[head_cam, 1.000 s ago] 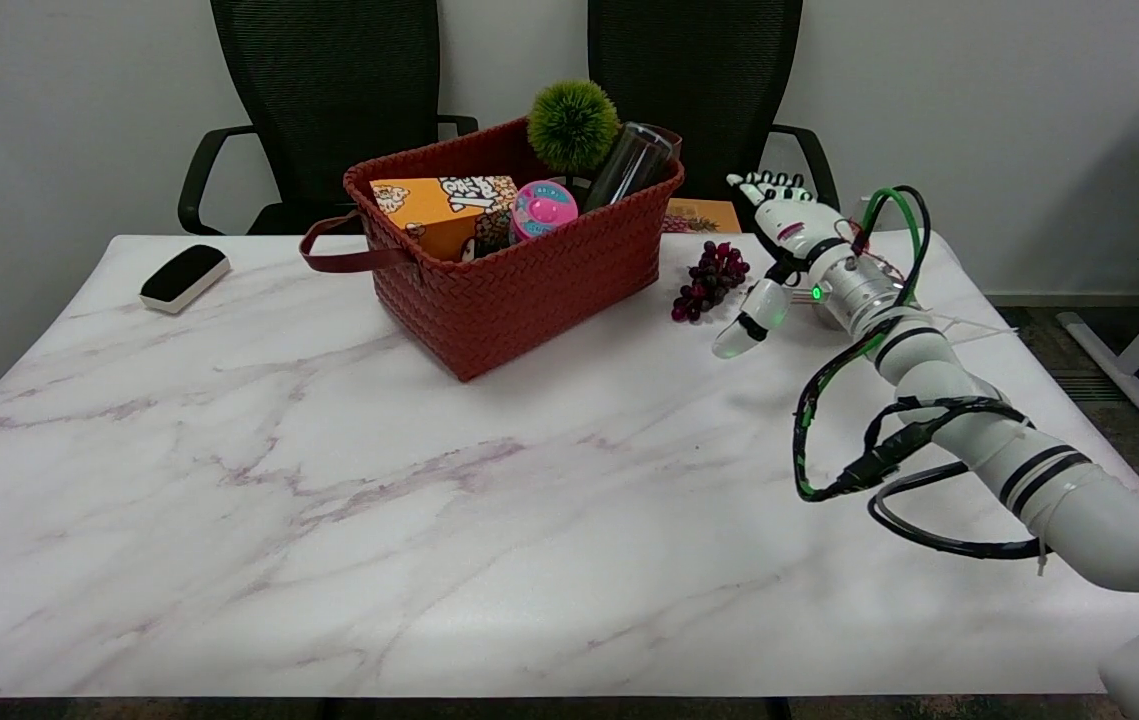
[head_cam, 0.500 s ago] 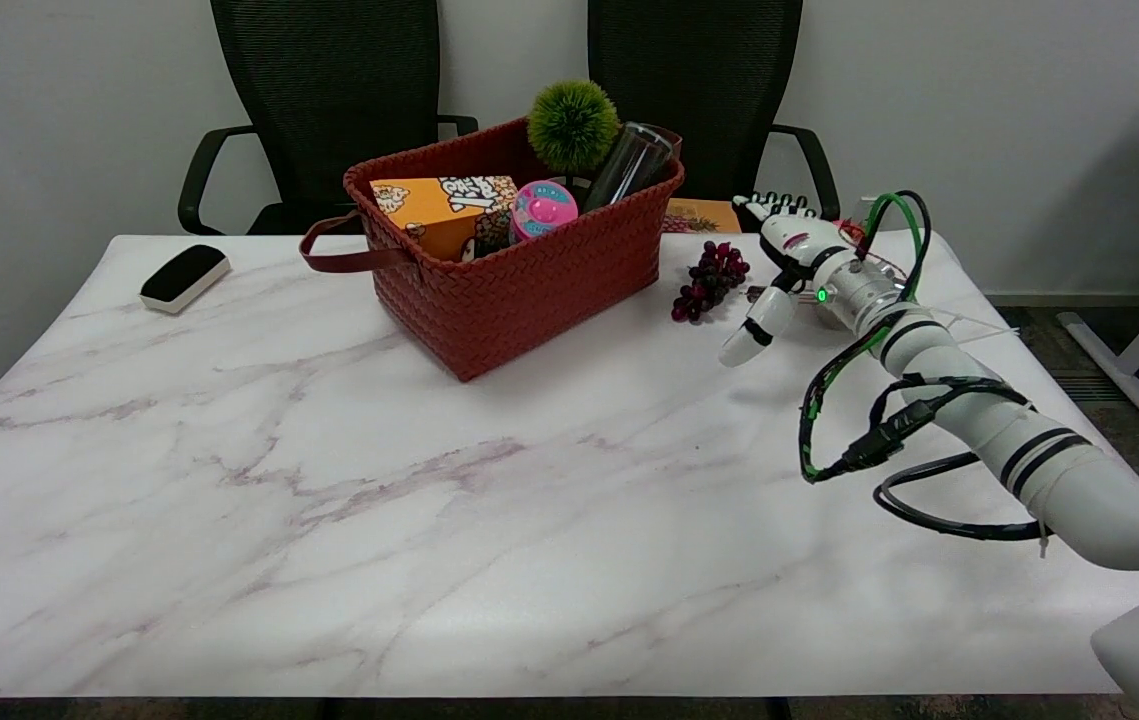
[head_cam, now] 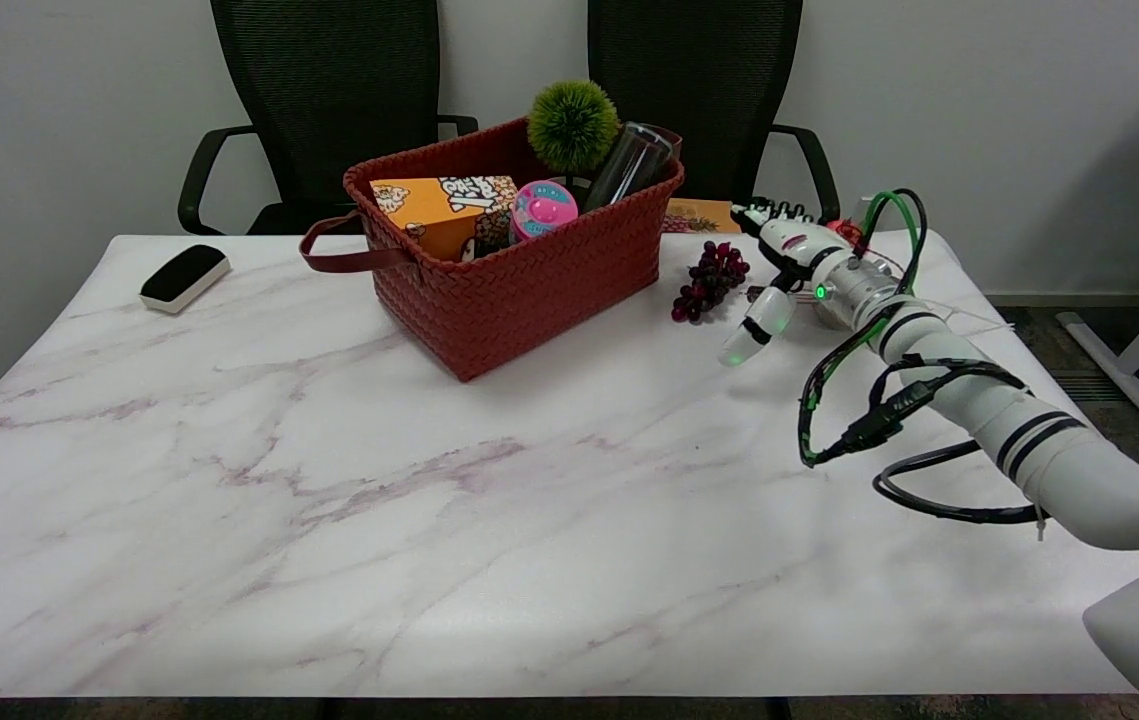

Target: Pick up the stainless steel scoop.

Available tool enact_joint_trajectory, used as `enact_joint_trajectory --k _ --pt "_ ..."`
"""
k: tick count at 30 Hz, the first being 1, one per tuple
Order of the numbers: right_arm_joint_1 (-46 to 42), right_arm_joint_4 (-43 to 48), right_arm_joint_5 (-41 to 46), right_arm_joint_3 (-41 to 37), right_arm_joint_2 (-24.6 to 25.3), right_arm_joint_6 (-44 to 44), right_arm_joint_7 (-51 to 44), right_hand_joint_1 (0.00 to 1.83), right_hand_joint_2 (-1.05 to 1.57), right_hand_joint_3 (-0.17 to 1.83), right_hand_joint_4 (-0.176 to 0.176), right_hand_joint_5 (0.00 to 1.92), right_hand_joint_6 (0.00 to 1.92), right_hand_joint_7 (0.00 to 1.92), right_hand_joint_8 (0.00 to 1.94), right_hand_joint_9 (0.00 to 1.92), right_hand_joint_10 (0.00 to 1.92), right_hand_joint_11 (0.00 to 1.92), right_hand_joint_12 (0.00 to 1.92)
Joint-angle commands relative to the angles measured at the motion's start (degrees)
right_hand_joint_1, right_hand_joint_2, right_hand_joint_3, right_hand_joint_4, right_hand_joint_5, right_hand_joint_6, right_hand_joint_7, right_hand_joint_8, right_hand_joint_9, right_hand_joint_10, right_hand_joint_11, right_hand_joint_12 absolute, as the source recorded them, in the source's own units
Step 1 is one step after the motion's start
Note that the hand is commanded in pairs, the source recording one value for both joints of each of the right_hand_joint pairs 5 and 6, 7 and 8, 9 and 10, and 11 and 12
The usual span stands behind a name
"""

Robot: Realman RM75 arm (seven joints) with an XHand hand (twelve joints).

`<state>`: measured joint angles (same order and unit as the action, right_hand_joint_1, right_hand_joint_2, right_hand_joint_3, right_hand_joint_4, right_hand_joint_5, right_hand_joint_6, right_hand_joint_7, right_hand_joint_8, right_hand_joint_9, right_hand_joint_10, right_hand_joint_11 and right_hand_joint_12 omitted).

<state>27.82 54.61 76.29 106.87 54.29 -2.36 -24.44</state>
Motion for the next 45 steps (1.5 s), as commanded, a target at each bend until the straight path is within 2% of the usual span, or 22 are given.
enact_joint_trajectory --k 1,2,6,12,24,29,31,34,39,45 --pt "4.65 -5.31 1.31 4.37 -0.16 2.22 -0.24 1.05 -0.31 0.47 0.000 0.03 0.03 0.03 0.03 0.01 0.01 0.00 0.00" --pt "4.81 -5.76 1.31 4.42 -0.16 2.22 -0.29 1.05 -0.31 0.47 0.000 0.04 0.04 0.03 0.03 0.01 0.01 0.01 0.01" --pt "5.01 -6.91 1.31 4.42 -0.21 2.22 -0.37 1.05 -0.30 0.45 0.000 0.04 0.04 0.04 0.04 0.01 0.01 0.22 0.22" --pt "4.64 -7.97 1.07 3.97 -0.40 2.07 -0.37 1.05 -0.32 0.45 0.000 0.04 0.04 0.12 0.12 0.02 0.02 0.38 0.38" --pt "4.17 -8.16 0.91 4.34 -1.04 1.99 -0.37 1.06 -0.37 0.52 0.000 0.06 0.06 0.24 0.24 0.15 0.15 0.49 0.49" --pt "4.14 -8.02 0.91 4.34 -1.17 1.99 -0.37 1.07 -0.44 0.69 0.000 0.10 0.10 0.39 0.39 0.32 0.32 0.75 0.75" --pt "4.14 -7.92 0.91 4.34 -1.20 2.04 -0.37 1.07 -0.48 0.82 0.000 0.14 0.14 0.53 0.53 0.48 0.48 0.99 0.99" --pt "4.14 -7.76 0.91 4.34 -1.28 2.07 -0.37 1.06 -0.48 0.88 0.000 0.21 0.21 0.73 0.73 0.73 0.73 1.22 1.22" --pt "4.27 -7.76 0.91 4.34 -1.28 2.07 -0.37 1.06 -0.48 0.87 0.000 0.25 0.25 0.82 0.82 0.87 0.87 1.33 1.33" --pt "4.36 -7.76 0.91 4.42 -1.28 2.07 -0.37 1.06 -0.48 0.88 0.000 0.27 0.27 0.84 0.84 0.89 0.89 1.35 1.35"
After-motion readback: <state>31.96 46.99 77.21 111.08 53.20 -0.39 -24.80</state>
